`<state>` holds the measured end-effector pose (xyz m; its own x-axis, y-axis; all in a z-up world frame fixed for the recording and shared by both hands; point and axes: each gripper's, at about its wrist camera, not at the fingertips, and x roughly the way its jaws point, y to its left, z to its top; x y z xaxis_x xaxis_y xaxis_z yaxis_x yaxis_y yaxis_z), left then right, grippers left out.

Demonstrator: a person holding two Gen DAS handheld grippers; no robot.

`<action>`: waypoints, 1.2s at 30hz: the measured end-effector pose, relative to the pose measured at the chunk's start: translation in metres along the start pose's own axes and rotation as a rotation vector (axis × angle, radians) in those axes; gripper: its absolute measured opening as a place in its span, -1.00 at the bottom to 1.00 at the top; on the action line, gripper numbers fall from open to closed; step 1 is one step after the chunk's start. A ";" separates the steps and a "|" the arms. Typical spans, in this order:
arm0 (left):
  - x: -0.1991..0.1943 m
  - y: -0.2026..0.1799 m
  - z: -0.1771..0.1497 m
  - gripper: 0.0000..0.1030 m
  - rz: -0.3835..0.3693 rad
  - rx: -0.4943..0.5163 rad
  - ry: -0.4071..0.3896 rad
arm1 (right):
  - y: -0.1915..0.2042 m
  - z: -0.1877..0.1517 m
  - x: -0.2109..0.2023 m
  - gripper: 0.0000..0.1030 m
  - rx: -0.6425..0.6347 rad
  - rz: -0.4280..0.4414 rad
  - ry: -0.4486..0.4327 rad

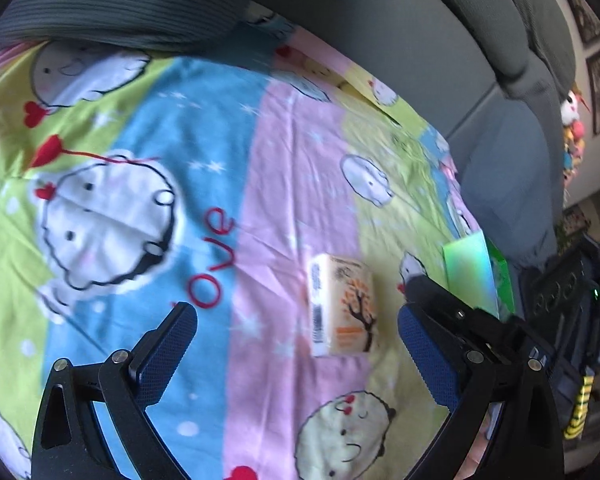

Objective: Organize objects
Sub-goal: 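Close the right tool on the tissue pack and lift it, then carry the tissue pack with the right tool into the green box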

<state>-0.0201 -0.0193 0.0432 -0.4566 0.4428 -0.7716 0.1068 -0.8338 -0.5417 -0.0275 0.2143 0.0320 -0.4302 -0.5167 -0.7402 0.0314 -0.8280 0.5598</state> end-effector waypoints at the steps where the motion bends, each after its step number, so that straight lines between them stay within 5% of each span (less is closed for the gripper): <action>1: 0.002 -0.002 -0.001 0.95 -0.001 0.007 0.006 | -0.001 0.000 0.002 0.05 0.007 0.001 0.003; 15: 0.045 -0.030 -0.012 0.16 0.006 0.090 0.139 | -0.014 0.006 0.024 -0.01 0.068 0.015 0.056; 23: 0.053 -0.036 -0.014 0.10 0.023 0.132 0.139 | -0.017 0.005 0.045 -0.01 0.090 0.056 0.124; 28: 0.043 -0.043 -0.015 0.03 0.049 0.159 0.102 | -0.012 0.003 0.046 -0.11 0.080 0.058 0.128; 36: -0.009 -0.075 -0.026 0.03 0.019 0.293 -0.107 | 0.009 0.001 -0.001 -0.10 0.022 0.127 -0.006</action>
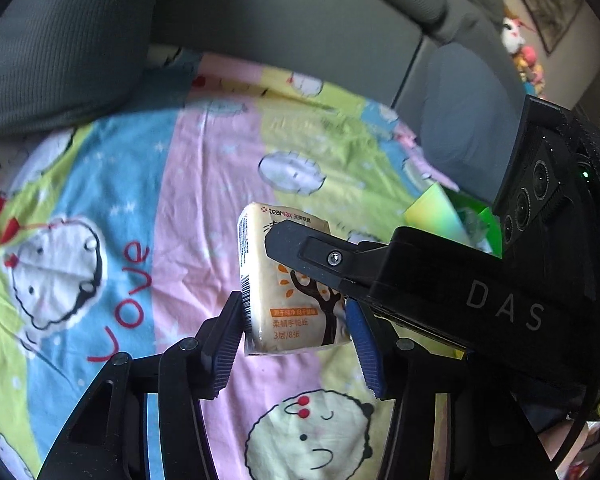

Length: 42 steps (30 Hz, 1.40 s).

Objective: Organize objects
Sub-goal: 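Carry the tissue pack with the right tool into the green box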

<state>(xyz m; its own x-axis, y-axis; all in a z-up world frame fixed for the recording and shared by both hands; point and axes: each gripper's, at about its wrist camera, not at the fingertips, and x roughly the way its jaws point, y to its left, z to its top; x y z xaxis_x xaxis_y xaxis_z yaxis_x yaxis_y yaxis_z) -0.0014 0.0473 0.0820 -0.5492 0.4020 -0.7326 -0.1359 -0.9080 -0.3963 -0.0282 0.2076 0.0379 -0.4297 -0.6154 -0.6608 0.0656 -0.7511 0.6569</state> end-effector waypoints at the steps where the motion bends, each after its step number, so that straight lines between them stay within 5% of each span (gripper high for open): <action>1: -0.004 -0.004 0.001 0.03 -0.002 0.013 -0.019 | 0.003 -0.001 -0.005 -0.10 -0.010 0.006 -0.017; 11: -0.055 -0.058 0.002 0.03 -0.088 0.158 -0.257 | 0.029 -0.011 -0.091 -0.09 -0.114 0.045 -0.250; 21: -0.073 -0.098 0.003 0.03 -0.149 0.279 -0.359 | 0.031 -0.017 -0.144 -0.09 -0.166 0.034 -0.406; 33: -0.050 -0.171 0.007 0.03 -0.228 0.434 -0.306 | -0.015 -0.016 -0.199 -0.08 -0.068 0.003 -0.548; 42: -0.016 -0.211 0.005 0.03 -0.301 0.508 -0.188 | -0.063 -0.020 -0.223 -0.08 0.086 -0.041 -0.598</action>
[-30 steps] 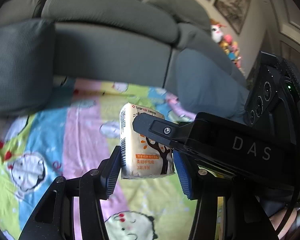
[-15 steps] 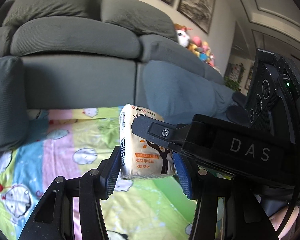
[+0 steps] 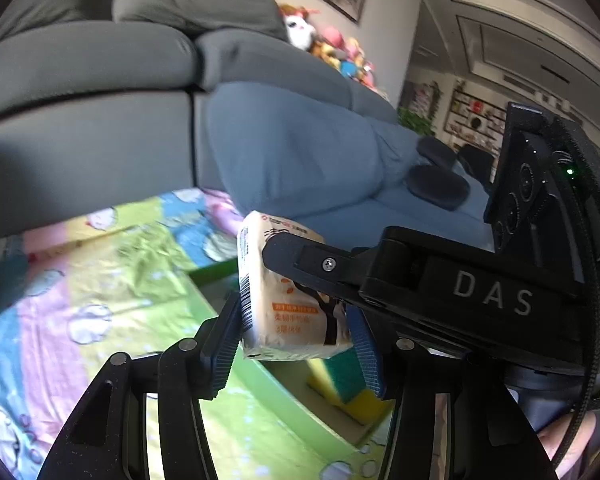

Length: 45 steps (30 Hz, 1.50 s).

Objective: Organize objects
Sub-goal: 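Carry the tissue pack with the right tool into the green box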

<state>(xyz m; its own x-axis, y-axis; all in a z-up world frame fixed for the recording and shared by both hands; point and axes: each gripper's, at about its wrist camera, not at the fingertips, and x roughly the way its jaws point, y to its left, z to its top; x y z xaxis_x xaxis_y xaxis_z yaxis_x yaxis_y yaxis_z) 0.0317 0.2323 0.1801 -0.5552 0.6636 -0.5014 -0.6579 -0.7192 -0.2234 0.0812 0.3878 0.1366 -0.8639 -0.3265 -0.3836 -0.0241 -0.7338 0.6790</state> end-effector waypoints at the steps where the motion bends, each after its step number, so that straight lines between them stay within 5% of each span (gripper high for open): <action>1: 0.004 -0.003 0.000 0.03 -0.007 0.004 0.007 | -0.006 0.001 -0.002 -0.08 0.015 -0.015 -0.004; 17: 0.055 -0.028 -0.008 0.03 -0.061 0.029 0.139 | -0.069 0.007 -0.012 -0.08 0.197 -0.082 -0.011; 45: 0.085 -0.017 -0.029 0.03 -0.169 -0.102 0.269 | -0.099 0.004 0.000 -0.08 0.263 -0.262 0.034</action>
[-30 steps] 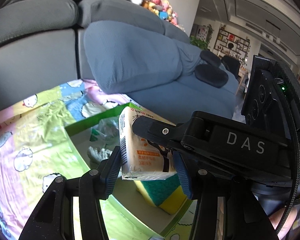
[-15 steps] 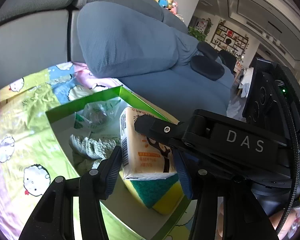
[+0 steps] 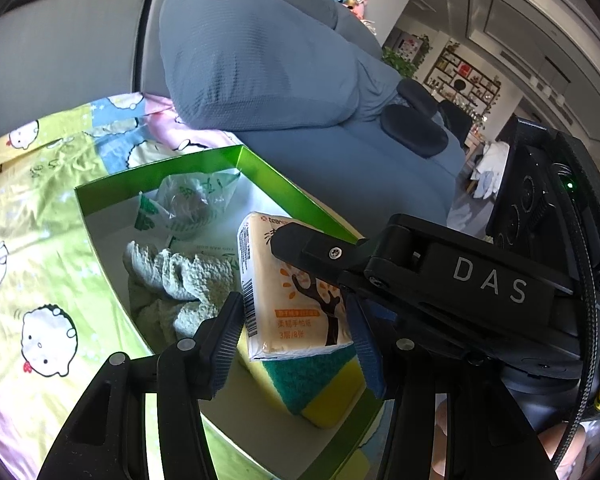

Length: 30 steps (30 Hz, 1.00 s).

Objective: Organize objects
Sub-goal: 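Carry the tissue pack with the right tool into the green box, then lower the tissue pack onto the green sponge with the right tool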

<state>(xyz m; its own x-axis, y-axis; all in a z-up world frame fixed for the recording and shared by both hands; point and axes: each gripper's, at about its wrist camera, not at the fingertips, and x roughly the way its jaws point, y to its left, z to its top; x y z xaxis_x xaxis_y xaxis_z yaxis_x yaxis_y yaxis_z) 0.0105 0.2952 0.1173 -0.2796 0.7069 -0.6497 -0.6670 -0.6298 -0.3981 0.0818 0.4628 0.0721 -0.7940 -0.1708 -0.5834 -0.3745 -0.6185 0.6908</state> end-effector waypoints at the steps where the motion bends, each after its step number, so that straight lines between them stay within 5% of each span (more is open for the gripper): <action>1: 0.000 0.001 0.000 0.03 -0.003 -0.004 0.002 | 0.001 0.000 0.000 -0.08 -0.001 -0.002 0.000; 30: 0.016 0.017 -0.009 0.03 -0.038 -0.094 0.088 | -0.003 -0.005 0.011 -0.08 -0.004 -0.131 0.033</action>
<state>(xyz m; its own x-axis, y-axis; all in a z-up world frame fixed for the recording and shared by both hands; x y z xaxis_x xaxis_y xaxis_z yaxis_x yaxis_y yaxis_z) 0.0010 0.2924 0.0942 -0.1908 0.7027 -0.6854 -0.6076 -0.6330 -0.4798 0.0765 0.4591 0.0610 -0.7222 -0.1139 -0.6822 -0.4717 -0.6403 0.6063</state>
